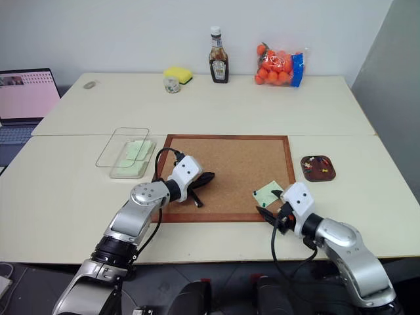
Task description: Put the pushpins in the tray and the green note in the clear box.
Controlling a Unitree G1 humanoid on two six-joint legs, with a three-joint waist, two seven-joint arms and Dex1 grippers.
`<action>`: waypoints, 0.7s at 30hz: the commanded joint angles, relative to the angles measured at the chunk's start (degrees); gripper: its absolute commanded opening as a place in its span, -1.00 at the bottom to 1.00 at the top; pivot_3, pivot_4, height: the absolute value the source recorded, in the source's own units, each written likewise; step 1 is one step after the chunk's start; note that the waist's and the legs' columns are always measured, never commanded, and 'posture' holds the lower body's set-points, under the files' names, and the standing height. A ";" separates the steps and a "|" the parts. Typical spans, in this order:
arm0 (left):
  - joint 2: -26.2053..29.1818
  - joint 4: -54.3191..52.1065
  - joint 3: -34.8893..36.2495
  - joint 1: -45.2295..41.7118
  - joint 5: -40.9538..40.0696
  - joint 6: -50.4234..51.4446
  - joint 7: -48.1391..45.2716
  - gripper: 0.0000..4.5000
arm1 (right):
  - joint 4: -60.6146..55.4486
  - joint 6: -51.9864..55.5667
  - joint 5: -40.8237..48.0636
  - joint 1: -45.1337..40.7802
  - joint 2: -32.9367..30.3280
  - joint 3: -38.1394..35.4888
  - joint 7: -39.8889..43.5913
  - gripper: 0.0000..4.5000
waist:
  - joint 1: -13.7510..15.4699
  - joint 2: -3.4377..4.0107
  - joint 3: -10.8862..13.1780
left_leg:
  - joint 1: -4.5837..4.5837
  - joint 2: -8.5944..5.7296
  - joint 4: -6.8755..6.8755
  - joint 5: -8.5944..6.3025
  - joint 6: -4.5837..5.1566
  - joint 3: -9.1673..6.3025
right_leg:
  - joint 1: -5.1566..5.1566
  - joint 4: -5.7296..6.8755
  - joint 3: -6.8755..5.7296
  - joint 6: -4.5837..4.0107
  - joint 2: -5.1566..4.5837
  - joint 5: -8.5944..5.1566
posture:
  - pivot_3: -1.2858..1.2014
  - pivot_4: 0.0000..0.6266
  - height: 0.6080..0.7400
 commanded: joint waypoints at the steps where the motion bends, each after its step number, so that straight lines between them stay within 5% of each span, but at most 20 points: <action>1: 0.29 1.67 -1.76 1.19 1.29 0.88 -0.98 -1.00 | 2.05 -3.29 -2.26 -1.10 -0.08 1.55 1.28 0.47 | 0.00 0.00 0.00 | -0.01 0.00 0.00 0.00 0.00 0.00 | 0.00 -0.01 0.00 0.00 0.00 0.00 | 0.03 -0.52 1.00; 5: 0.29 1.15 -1.76 1.41 1.28 1.17 -0.90 -1.00 | 3.79 -3.74 -2.97 -1.59 -0.29 2.27 2.22 0.47 | 0.00 0.00 0.00 | 0.00 0.00 0.00 0.00 0.00 0.00 | 0.00 -0.01 0.01 0.00 0.00 0.00 | 0.03 -0.52 1.00; 8: 0.28 0.95 -1.79 1.55 1.29 1.23 -0.87 -1.00 | 4.73 -4.73 -3.64 -1.60 -0.33 2.40 2.58 0.29 | 0.01 0.00 0.00 | 0.00 0.00 0.00 0.00 0.00 0.00 | 0.00 -0.01 0.01 0.00 0.00 0.00 | 0.03 -0.52 1.00; 21: 0.48 0.98 -1.71 1.99 1.31 0.96 -0.89 -1.00 | 6.02 -6.78 -4.16 -0.87 0.06 1.58 3.23 -0.93 | 0.01 0.00 0.00 | 0.00 0.00 0.00 0.00 0.00 0.00 | 0.00 -0.01 0.01 0.00 0.00 0.00 | 0.03 -0.52 1.00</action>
